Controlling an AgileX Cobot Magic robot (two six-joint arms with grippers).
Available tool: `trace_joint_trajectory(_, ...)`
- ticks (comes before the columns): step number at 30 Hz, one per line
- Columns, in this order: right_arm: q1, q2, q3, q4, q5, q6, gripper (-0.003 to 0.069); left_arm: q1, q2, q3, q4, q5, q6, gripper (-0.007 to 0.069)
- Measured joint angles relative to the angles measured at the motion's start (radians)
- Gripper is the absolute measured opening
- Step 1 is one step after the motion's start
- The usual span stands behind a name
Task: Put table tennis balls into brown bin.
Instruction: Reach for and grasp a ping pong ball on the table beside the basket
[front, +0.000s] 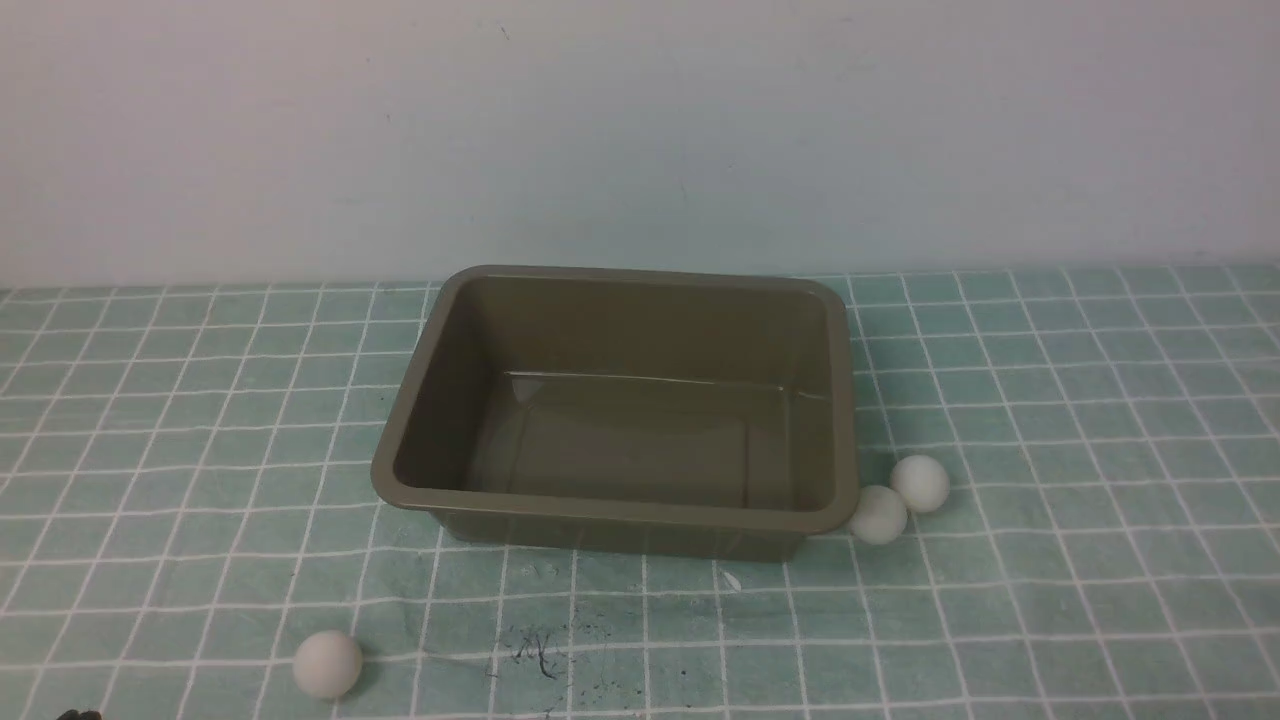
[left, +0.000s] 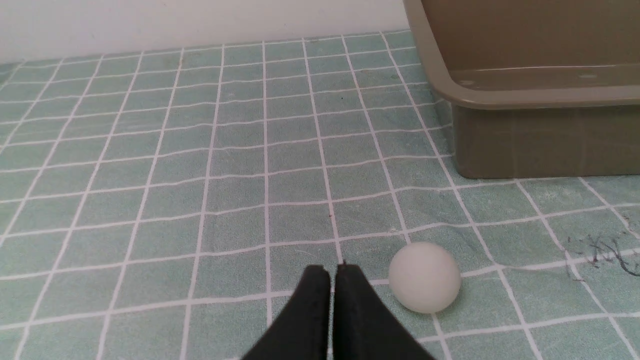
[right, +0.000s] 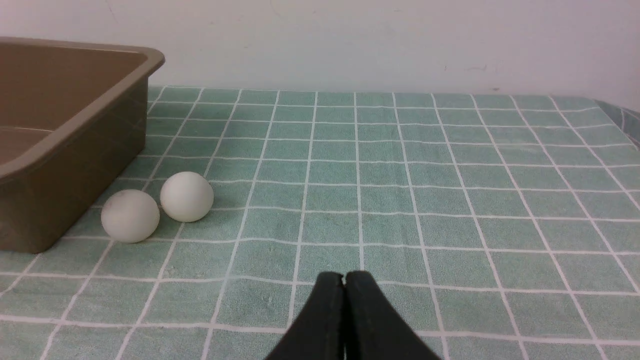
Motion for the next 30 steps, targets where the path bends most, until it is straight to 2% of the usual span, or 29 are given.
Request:
trace_joint_trajectory(26,0.0,0.0,0.0,0.0,0.0,0.0,-0.0013,0.0,0.0,0.0,-0.001,-0.013,0.0,-0.0004)
trace_joint_trajectory(29,0.0,0.0,0.0,0.0,0.0,0.0,-0.0013,0.0,0.0,0.001,-0.066,-0.078,-0.048,-0.0004)
trace_joint_trajectory(30,0.0,0.0,0.0,0.0,0.0,0.0,-0.0013,0.0,0.0,0.001,-0.122,-0.13,-0.077,-0.0004)
